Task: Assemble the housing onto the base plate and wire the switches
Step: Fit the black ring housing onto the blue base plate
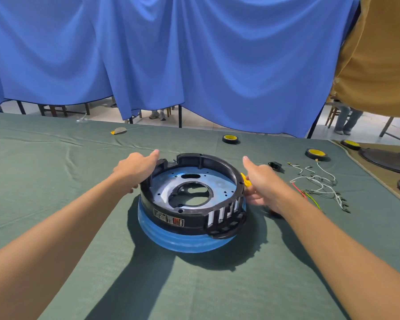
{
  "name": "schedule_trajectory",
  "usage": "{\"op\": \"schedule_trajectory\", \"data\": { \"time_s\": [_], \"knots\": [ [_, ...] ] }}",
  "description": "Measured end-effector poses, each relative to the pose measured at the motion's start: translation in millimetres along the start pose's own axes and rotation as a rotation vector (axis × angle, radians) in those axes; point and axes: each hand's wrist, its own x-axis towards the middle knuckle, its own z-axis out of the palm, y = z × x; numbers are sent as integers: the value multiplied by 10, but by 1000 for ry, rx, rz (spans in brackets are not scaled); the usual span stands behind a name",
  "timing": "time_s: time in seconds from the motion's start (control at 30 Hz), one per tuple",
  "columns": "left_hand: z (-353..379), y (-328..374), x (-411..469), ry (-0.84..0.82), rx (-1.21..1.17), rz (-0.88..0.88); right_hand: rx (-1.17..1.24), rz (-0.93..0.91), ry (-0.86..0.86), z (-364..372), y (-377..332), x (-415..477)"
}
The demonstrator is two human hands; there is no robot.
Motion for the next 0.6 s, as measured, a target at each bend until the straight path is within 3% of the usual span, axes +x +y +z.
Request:
{"op": "schedule_trajectory", "data": {
  "time_s": [0.1,0.33,0.4,0.47,0.6],
  "knots": [
    [-10,-4,10,-90,-201,-18,-54,-41,-4,-28,8,13],
    [-166,-17,-70,-234,-102,-136,193,-31,-126,-54,-18,61],
    [-136,-22,-86,-170,-9,-105,198,-18,-114,-95,-21,61],
    [-91,-27,-67,-58,96,-36,51,-15,-31,-148,-45,44],
    [55,2,-2,9,69,80,-120,-44,-4,-161,-56,16]
  ]
}}
